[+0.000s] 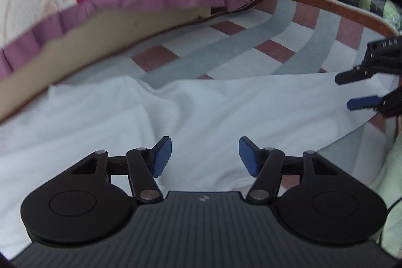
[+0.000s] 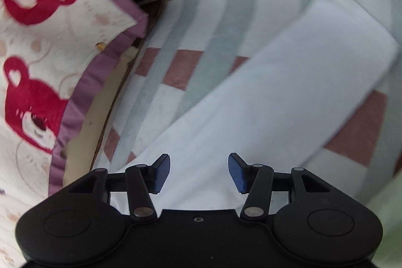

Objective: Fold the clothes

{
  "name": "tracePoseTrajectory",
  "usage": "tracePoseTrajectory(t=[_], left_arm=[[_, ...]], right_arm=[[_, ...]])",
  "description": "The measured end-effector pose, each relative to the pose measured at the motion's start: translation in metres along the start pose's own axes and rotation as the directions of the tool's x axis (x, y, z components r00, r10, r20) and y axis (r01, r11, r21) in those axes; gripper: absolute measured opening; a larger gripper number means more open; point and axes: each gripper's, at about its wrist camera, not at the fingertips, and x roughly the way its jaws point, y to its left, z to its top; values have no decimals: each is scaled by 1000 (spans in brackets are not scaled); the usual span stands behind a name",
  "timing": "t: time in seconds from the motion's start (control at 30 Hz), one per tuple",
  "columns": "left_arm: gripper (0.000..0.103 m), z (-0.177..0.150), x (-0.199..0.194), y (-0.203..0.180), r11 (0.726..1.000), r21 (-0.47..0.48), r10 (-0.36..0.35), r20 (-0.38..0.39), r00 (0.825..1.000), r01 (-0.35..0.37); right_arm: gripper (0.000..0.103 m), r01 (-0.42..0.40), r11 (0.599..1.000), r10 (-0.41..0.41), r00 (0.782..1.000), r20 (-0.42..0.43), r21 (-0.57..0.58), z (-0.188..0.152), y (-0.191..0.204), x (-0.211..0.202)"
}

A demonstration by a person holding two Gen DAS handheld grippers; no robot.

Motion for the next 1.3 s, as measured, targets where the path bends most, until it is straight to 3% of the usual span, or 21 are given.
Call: tracePoseTrajectory(t=[0.07,0.13,0.17,0.23,0.33,0.43,0.67,0.73,0.77,0.8,0.87,0.93,1.03,1.1,1.17,1.23,1.3], left_arm=[[58,-3,2,-4,1000,-1,-10,-13,1000,10],[51,-6,5,-8,1000,-1,-21,-26,999,21],[48,-8,6,-10,1000,-2,-26,-32,999,26],[48,-11,8,-14,999,-3,-37,-45,998,37],[46,-15,12,-20,999,-5,-53,-64,997,52],[46,-19,15,-25,998,-10,-58,-80,995,57],[46,-20,15,-27,999,-36,-30,-72,997,28],[46,-20,14,-25,998,-56,-37,-69,997,33],[46,-20,13,-23,997,-67,-37,-72,997,33],[46,-19,12,-22,996,-81,-31,-78,997,25],[45,-18,0,-14,993,-114,-3,-57,998,-3],[45,-20,-21,-2,988,-152,11,4,1000,-10],[45,-34,-56,31,969,-244,67,79,995,-46],[45,-47,-75,54,947,-304,138,104,985,-101],[45,-58,-90,76,922,-360,197,116,973,-144],[45,-69,-103,98,889,-419,252,111,961,-185],[45,-79,-105,118,842,-471,314,28,949,-264]], right_arm=[[61,127,991,-129,986,103,33,-1,-4,-14],[65,295,954,-301,934,192,58,3,0,-22],[65,328,943,-334,921,202,62,5,1,-25],[66,284,954,-298,933,204,93,5,-5,-28],[67,244,950,-271,954,127,194,2,-23,-20],[67,313,925,-353,918,181,214,-10,-21,-19],[71,292,937,-334,907,256,190,-24,-9,-2],[56,300,940,-335,902,274,162,-21,-7,2],[29,287,947,-317,910,268,143,-20,-5,7],[11,272,954,-296,919,261,124,-19,-3,12],[10,206,976,-216,933,287,64,-20,7,15],[9,137,988,-104,936,337,-76,-27,35,10],[9,14,945,115,921,371,-327,-43,86,2],[9,-122,925,242,919,312,-360,-55,127,0],[9,-263,842,399,891,217,-471,-82,177,-2],[9,-355,715,503,860,89,-603,-119,221,-4],[9,-453,589,529,842,-105,-670,-154,246,11]])
